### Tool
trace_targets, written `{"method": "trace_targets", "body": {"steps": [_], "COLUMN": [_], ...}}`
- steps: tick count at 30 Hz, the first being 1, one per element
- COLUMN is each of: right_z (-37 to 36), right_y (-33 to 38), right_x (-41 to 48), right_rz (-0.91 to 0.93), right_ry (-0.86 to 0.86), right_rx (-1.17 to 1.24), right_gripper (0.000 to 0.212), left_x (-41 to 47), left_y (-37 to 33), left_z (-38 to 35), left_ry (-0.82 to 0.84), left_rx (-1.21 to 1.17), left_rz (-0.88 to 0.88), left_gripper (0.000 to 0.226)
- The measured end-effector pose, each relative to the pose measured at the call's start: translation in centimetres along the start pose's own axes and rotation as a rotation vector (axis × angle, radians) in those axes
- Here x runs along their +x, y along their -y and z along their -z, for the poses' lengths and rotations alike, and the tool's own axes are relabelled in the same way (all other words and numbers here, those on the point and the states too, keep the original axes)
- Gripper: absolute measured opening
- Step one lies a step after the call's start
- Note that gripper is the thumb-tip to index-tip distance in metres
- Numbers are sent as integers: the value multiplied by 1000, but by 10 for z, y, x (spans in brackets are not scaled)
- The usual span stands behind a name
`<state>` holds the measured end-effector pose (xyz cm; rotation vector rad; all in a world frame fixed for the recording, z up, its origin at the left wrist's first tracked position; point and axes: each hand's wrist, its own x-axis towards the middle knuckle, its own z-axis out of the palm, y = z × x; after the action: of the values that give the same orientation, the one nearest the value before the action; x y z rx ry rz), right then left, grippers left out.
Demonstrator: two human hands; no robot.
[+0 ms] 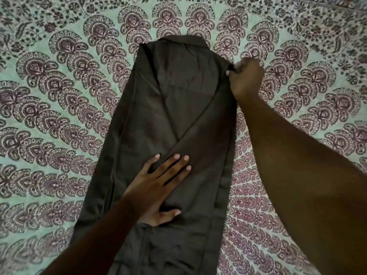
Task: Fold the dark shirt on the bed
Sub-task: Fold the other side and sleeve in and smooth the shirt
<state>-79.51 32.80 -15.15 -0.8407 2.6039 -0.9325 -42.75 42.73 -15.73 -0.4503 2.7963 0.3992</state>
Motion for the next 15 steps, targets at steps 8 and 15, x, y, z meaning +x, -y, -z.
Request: {"method": "trace_targets", "body": {"steps": [8, 15], "right_z": [18, 29], "right_y": [-24, -62], "right_x": [-101, -253], "right_rz": [135, 70], "right_ry": [-17, 30], "right_rx": [-122, -150], "right_gripper": [35, 34], "left_x": [-2, -6], "left_y": [0, -2], "left_z": [-4, -10], "left_ry": [-39, -121], "left_rx": [39, 72], "left_rz": [-5, -12], "left_gripper": [113, 109]}}
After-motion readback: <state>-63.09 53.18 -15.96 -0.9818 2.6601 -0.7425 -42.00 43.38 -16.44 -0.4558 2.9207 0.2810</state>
